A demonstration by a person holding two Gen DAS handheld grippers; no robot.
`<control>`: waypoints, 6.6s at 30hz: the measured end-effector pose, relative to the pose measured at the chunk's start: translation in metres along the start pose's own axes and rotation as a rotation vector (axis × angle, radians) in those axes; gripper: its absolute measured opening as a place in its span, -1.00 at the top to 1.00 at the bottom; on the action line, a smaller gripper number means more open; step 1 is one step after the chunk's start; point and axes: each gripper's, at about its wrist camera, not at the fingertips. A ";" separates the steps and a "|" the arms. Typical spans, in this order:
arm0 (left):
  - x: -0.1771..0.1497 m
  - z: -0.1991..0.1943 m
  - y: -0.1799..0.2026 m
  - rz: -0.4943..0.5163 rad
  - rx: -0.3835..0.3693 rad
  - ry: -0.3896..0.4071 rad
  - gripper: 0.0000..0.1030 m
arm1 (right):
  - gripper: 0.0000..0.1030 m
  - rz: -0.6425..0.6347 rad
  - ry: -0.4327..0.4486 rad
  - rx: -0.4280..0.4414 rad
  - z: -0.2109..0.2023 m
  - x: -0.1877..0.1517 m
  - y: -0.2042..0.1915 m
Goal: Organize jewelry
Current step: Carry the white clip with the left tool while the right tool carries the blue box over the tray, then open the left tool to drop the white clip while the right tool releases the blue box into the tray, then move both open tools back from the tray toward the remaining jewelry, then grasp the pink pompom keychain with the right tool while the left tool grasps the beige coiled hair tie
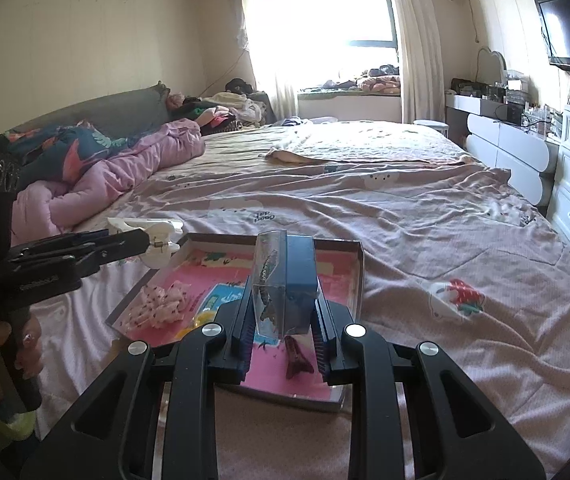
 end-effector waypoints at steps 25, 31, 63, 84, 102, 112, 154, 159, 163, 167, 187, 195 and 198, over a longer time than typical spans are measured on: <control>-0.039 0.070 -0.040 -0.025 0.059 -0.157 0.46 | 0.54 -0.047 -0.165 0.058 0.075 -0.023 -0.020; -0.045 0.075 -0.050 -0.052 0.066 -0.187 0.46 | 0.54 -0.064 -0.232 0.069 0.083 -0.039 -0.026; -0.041 0.058 -0.056 -0.088 0.076 -0.183 0.44 | 0.13 -0.045 -0.356 0.073 0.085 -0.066 -0.036; -0.019 -0.009 -0.060 -0.125 0.077 -0.068 -0.13 | -0.68 -0.052 -0.107 0.012 0.020 -0.033 -0.036; -0.015 -0.075 -0.047 -0.159 0.083 0.040 -0.78 | -0.82 -0.064 0.027 -0.022 -0.037 -0.023 -0.041; -0.029 -0.104 -0.034 -0.147 0.077 0.068 -0.78 | -0.82 -0.073 0.073 -0.014 -0.066 -0.023 -0.050; -0.100 -0.122 -0.008 -0.044 0.111 -0.078 -0.78 | -0.82 -0.112 -0.067 0.012 -0.099 -0.082 -0.067; -0.108 -0.117 -0.017 -0.068 0.126 -0.106 -0.78 | -0.82 -0.114 -0.097 0.018 -0.096 -0.089 -0.070; -0.114 -0.109 -0.025 -0.089 0.133 -0.126 -0.78 | -0.82 -0.101 -0.126 0.002 -0.087 -0.094 -0.067; -0.120 -0.101 -0.032 -0.104 0.142 -0.139 -0.78 | -0.82 -0.097 -0.171 -0.035 -0.074 -0.105 -0.061; -0.124 -0.042 -0.058 -0.175 0.188 -0.197 -0.77 | -0.66 -0.016 -0.303 -0.139 -0.020 -0.128 -0.028; -0.132 -0.019 -0.061 -0.192 0.223 -0.251 -0.73 | -0.36 0.007 -0.366 -0.156 -0.005 -0.135 -0.021; -0.133 -0.018 -0.062 -0.192 0.236 -0.257 -0.58 | 0.00 0.026 -0.369 -0.157 -0.005 -0.136 -0.017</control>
Point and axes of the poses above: each gripper's, at about its wrist camera, not at the fingertips, and z roughly the way its jaws point, y to its right, x to its top, and after that the axes turned 8 degrees about y, right-handed
